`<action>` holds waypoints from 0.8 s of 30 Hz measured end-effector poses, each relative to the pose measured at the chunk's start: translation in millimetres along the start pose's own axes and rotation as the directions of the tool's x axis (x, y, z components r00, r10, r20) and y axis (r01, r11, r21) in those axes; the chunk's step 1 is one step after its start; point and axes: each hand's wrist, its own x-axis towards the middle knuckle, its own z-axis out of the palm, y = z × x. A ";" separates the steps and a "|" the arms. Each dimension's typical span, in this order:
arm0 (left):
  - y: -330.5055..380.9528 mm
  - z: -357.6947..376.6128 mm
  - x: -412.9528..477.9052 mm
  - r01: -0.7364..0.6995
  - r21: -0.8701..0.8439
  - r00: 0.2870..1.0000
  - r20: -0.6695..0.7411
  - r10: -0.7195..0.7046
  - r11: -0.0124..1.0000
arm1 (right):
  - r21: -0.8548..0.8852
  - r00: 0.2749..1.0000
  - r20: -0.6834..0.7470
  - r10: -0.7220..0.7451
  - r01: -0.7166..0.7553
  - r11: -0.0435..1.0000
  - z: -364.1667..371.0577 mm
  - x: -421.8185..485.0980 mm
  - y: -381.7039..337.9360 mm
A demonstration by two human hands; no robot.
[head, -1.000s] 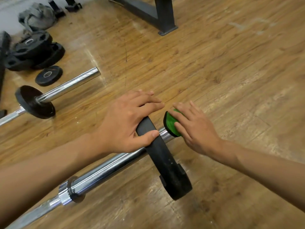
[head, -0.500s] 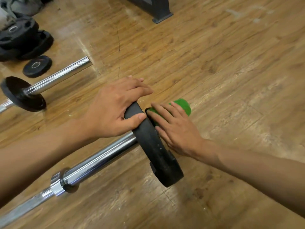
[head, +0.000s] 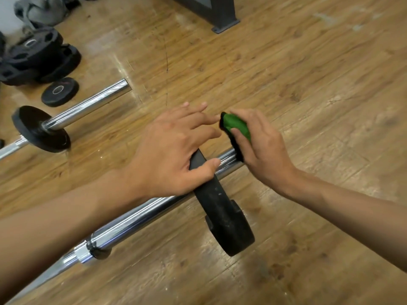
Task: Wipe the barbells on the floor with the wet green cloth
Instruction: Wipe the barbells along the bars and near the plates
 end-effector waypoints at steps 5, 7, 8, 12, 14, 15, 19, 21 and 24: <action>-14.0 2.3 0.9 -0.003 -0.071 0.997 -0.074 -0.002 0.997 | -0.065 0.949 0.280 -0.143 0.168 0.984 30.7 -15.9 0.2; -18.1 2.3 1.4 0.009 -0.081 0.996 -0.090 -0.016 0.997 | -0.258 0.903 0.361 -0.233 0.337 0.906 30.6 -21.4 21.7; -19.5 2.3 2.9 0.008 -0.085 0.996 -0.085 -0.015 0.996 | -0.303 0.904 0.354 -0.242 0.355 0.885 28.3 -19.0 29.7; -29.2 1.1 7.5 0.010 -0.107 0.997 -0.073 -0.018 0.994 | -0.295 0.968 0.196 -0.156 0.210 0.932 35.2 -10.6 29.7; -36.3 1.8 9.7 0.011 -0.108 0.999 -0.047 -0.017 0.994 | -0.263 0.960 0.209 -0.187 0.240 0.934 50.1 -20.0 20.2; -41.5 1.2 11.3 0.015 -0.117 1.000 -0.019 -0.017 0.993 | -0.222 0.937 0.251 -0.244 0.301 0.927 55.3 -25.3 17.8; -52.0 -11.2 18.2 0.048 -0.089 0.995 0.087 -0.041 0.995 | -0.262 0.817 0.393 -0.422 0.540 0.800 43.5 -3.4 40.0; -42.0 -13.8 15.2 -0.050 0.015 0.997 0.064 0.049 0.999 | -0.365 0.885 0.338 -0.319 0.436 0.823 40.3 9.4 49.0; -26.3 -7.0 10.9 -0.139 0.114 0.988 0.077 0.131 0.984 | -0.354 0.982 0.153 -0.112 0.160 0.921 59.5 2.3 32.9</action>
